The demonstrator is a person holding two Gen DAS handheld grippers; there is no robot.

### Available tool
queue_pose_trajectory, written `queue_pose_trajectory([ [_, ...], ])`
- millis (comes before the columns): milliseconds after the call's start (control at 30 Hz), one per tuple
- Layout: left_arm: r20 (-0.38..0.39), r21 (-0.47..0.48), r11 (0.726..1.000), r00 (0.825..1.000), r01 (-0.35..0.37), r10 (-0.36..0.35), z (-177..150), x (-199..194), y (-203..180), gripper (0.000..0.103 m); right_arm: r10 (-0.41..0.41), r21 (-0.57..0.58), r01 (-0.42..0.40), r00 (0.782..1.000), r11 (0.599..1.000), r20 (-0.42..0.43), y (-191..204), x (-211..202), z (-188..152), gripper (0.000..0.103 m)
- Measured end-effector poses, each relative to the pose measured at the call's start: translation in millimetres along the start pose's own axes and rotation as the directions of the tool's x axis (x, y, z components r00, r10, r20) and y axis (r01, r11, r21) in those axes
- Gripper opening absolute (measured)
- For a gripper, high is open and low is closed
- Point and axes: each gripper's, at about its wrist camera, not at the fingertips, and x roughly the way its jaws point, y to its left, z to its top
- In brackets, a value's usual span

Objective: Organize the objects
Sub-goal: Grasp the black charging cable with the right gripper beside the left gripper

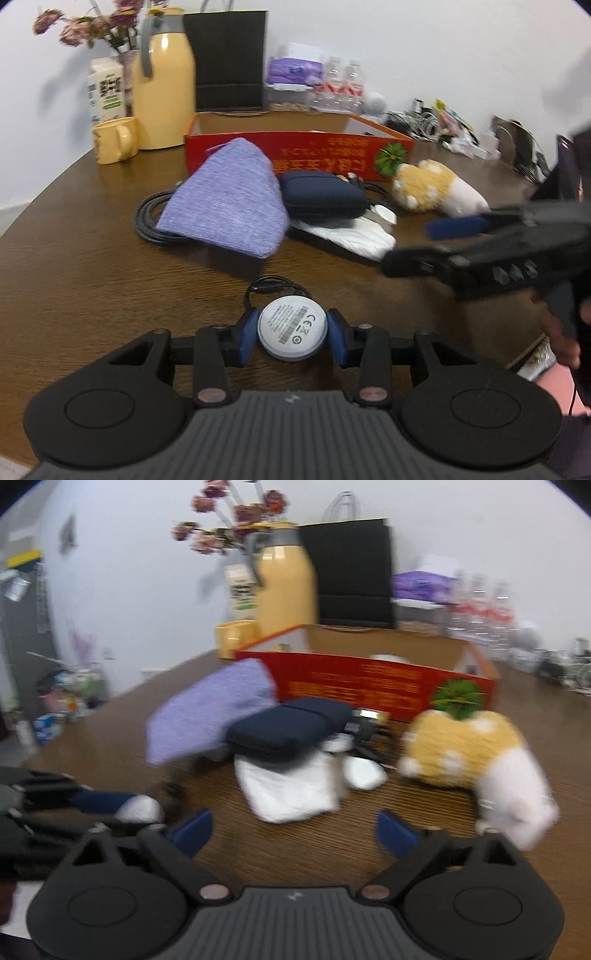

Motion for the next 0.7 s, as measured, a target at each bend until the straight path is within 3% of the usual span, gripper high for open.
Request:
queue_pose_trajectory([
  [100,-0.006,0.034,0.999,1.000,0.017,-0.016,-0.5,0.8,-3.0,0.040,0.100,-0.019,-0.100,0.995,0.995,-0.013,10.3,13.1,10.5,0.056],
  [267,-0.008,0.055,0.998,0.999,0.034,-0.033,1.0,4.6,-2.1,0.040,0.175,-0.080,-0.180,0.983,0.980,-0.060,35.6,33.8,23.2,0.030],
  [467,-0.001,0.078,0.996,0.999,0.052,-0.052,1.2,6.5,0.5,0.040,0.199,-0.112,-0.214,0.971,0.970,-0.134,49.3,51.4,24.0,0.022],
  [700,0.028,0.059,0.998,0.999,0.028,-0.030,-1.2,-5.5,12.5,0.040,0.138,-0.246,-0.170,0.980,0.954,-0.141,64.5,55.0,22.0,0.009],
])
